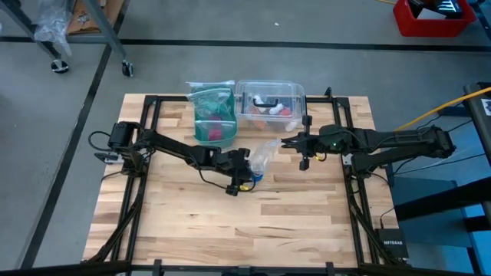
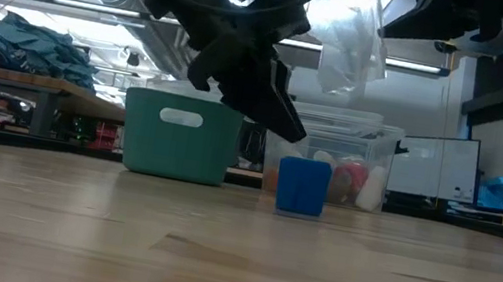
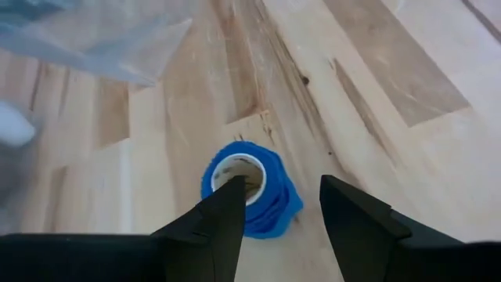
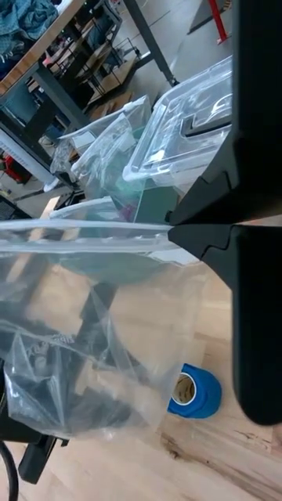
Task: Roll bandage
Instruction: Put the blue bandage into the transparent zip bag
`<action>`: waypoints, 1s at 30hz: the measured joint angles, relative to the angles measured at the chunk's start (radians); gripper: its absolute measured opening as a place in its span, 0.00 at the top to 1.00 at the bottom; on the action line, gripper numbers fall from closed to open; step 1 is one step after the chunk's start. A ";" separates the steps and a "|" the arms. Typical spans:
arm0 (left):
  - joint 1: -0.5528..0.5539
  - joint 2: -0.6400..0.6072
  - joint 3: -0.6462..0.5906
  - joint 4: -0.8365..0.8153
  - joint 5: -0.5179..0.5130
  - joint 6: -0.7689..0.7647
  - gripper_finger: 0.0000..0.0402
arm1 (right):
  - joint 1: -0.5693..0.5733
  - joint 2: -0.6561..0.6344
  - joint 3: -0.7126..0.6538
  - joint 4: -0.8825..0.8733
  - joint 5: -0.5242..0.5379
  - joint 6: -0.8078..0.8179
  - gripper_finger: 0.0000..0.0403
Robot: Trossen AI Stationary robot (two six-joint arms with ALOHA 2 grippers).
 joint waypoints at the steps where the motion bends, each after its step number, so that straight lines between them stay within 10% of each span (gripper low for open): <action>1: 0.001 0.000 0.000 0.002 -0.003 0.004 0.61 | 0.000 0.000 0.000 0.000 0.000 0.000 1.00; 30: 0.005 0.143 0.057 0.055 -0.026 0.076 0.61 | 0.000 0.000 0.000 0.000 -0.004 0.000 1.00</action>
